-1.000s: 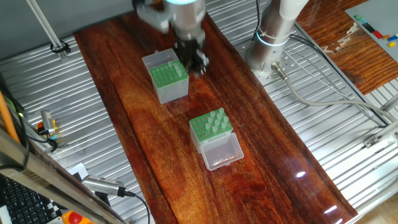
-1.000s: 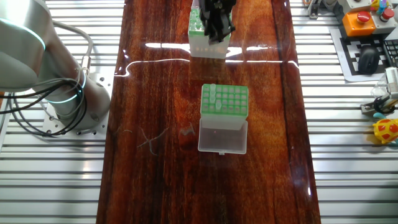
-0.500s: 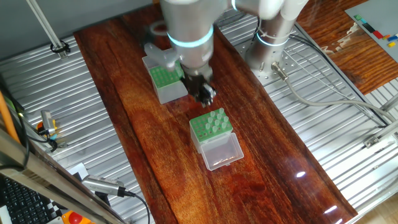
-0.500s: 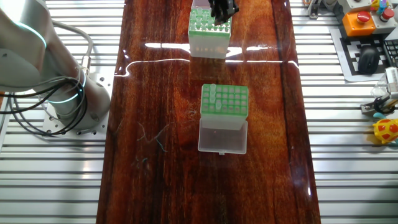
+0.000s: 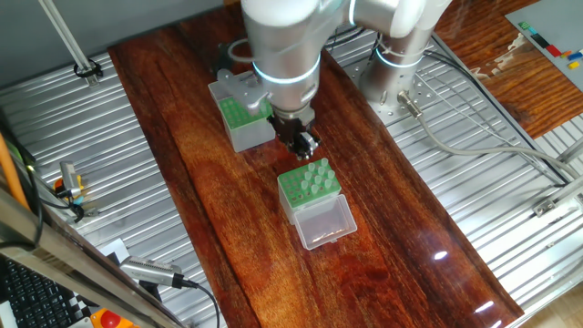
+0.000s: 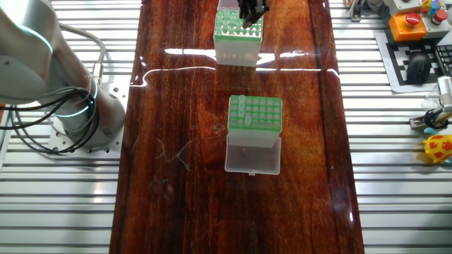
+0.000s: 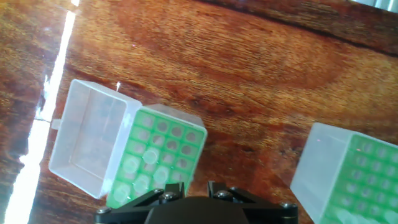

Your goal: Transfer all large pipette tips from one holder to another

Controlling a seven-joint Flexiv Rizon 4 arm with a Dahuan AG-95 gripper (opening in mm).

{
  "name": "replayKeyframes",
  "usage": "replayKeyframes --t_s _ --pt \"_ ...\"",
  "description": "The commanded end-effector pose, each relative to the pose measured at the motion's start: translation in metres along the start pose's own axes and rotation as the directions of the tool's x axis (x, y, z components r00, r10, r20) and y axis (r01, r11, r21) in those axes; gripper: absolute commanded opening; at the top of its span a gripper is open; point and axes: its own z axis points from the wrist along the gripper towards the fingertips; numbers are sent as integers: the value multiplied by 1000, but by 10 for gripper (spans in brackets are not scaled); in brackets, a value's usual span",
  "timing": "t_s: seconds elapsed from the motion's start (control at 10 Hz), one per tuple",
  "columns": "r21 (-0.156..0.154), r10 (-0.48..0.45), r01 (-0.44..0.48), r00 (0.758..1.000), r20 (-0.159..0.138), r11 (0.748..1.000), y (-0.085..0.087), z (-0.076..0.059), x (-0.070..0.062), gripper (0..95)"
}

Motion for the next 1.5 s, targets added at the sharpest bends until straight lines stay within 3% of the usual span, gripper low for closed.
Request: replayKeyframes --t_s 0.1,0.3,0.5,1.0,1.2,1.5 --pt "-29 91 -91 996 19 995 26 17 -21 190" --pt "-29 114 -113 993 20 993 32 17 -25 190" --pt "-30 125 -124 992 19 992 20 10 -20 190" --pt "-28 193 -192 981 36 981 20 10 -20 190" --pt "-30 205 -204 978 48 979 25 25 -32 190" --pt "-34 205 -204 978 47 978 27 25 -33 190"
